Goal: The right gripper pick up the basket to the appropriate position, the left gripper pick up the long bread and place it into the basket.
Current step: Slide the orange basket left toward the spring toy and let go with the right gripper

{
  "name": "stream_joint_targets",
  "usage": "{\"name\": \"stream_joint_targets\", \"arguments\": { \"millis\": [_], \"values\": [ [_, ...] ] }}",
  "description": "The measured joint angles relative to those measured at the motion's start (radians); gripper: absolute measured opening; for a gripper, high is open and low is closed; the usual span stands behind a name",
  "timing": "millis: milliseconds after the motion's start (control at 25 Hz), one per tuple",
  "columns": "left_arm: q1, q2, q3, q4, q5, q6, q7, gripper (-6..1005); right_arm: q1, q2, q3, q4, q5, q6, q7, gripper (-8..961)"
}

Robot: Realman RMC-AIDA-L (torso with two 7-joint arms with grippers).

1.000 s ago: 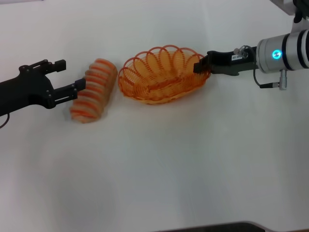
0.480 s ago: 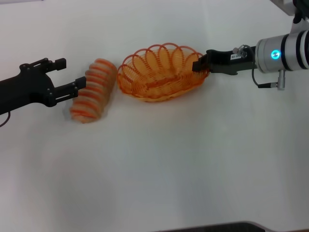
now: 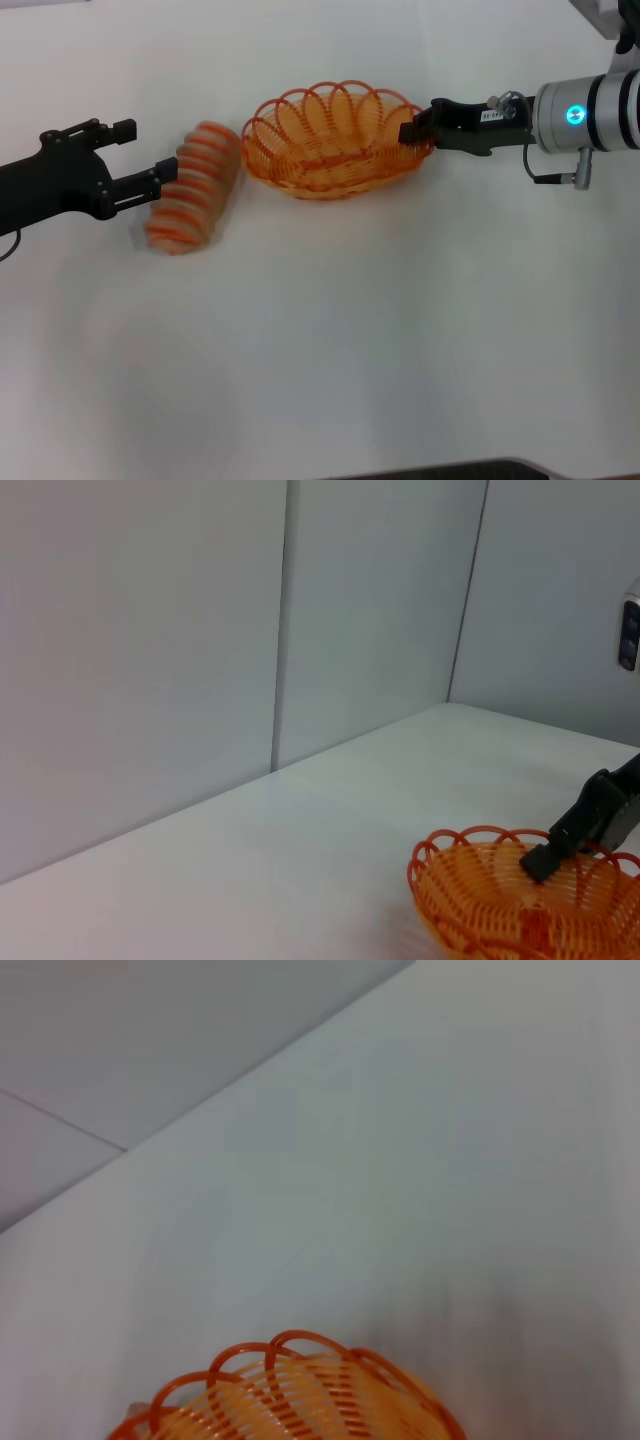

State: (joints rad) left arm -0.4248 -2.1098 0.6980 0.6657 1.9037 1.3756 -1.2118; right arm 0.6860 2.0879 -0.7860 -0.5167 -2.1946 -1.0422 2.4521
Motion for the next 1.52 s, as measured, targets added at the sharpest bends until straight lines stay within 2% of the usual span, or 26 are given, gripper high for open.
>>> {"name": "stream_joint_targets", "arguments": {
  "millis": [480,1040,1240,1520],
  "values": [
    [-0.002,0.003,0.0,0.0,0.001,0.0,0.0,750,-0.003,-0.002,0.002,0.0,0.006,-0.007,-0.001,97],
    [-0.008,0.007,0.0,0.0,0.0,-0.005,0.0,750,-0.005,-0.004,0.007,0.0,0.01,-0.003,-0.001,162],
    [-0.011,0.007,0.0,0.0,0.0,-0.01,0.0,750,-0.002,-0.005,0.009,-0.001,0.013,-0.004,0.002,296],
    [-0.014,0.008,0.0,0.0,0.0,-0.013,0.0,748,-0.004,-0.004,0.008,-0.001,0.035,-0.009,0.006,327]
  ]
}}
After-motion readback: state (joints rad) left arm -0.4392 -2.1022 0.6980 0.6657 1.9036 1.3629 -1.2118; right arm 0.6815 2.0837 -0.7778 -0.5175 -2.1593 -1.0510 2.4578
